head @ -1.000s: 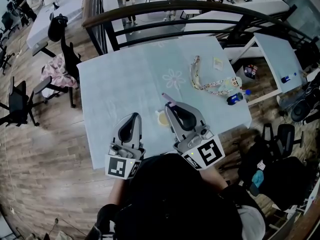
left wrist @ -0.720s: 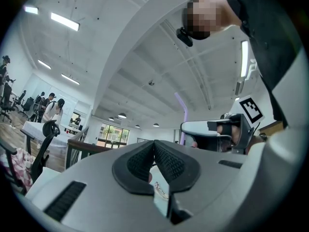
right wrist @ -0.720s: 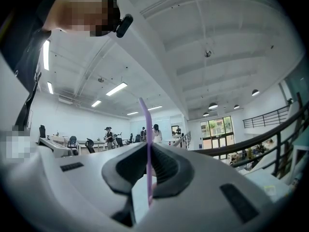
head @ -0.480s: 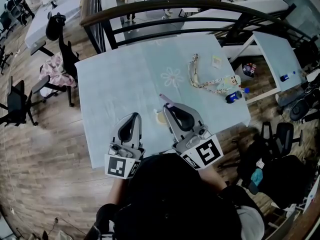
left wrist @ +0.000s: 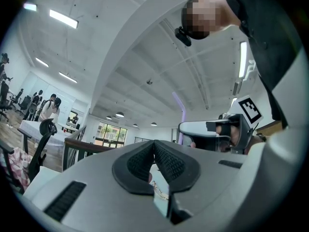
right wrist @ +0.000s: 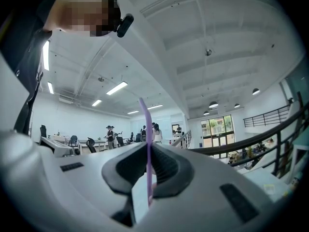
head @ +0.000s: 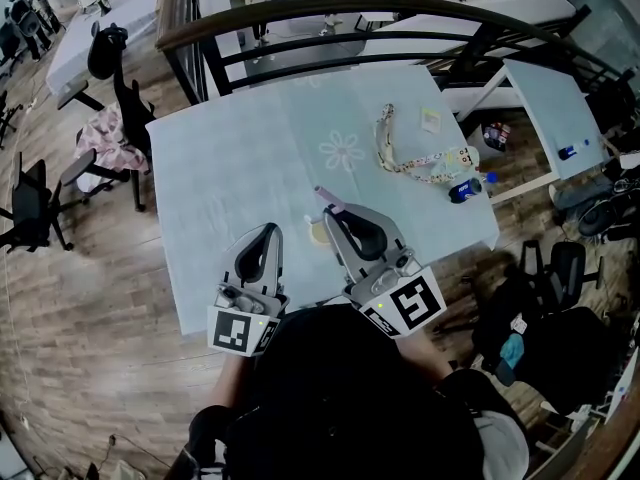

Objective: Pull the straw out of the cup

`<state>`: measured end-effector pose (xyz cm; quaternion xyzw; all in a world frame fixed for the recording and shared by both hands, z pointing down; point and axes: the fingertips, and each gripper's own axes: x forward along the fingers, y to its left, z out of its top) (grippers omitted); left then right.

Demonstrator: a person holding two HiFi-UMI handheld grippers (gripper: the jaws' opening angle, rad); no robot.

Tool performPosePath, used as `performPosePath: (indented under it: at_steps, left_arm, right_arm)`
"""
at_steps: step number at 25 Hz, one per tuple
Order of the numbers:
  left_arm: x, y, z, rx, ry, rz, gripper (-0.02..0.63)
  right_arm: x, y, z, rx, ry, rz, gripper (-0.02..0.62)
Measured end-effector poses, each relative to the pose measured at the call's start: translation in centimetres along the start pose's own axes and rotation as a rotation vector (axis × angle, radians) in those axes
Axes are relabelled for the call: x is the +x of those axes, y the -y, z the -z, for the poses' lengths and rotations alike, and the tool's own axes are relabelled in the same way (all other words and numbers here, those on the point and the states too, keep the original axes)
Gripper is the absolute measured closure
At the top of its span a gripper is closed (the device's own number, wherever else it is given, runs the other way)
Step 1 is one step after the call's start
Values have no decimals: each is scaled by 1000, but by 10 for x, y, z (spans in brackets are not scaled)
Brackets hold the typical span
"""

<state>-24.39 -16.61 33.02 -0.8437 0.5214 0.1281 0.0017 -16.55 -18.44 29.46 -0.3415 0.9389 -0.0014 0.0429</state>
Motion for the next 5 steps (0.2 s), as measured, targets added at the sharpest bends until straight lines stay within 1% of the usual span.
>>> performPosePath:
  at_steps: [5]
  left_arm:
    - [4,5,3,-4,-3,13,592]
  right_arm:
    - [-1,4,-1,2,0,4,565]
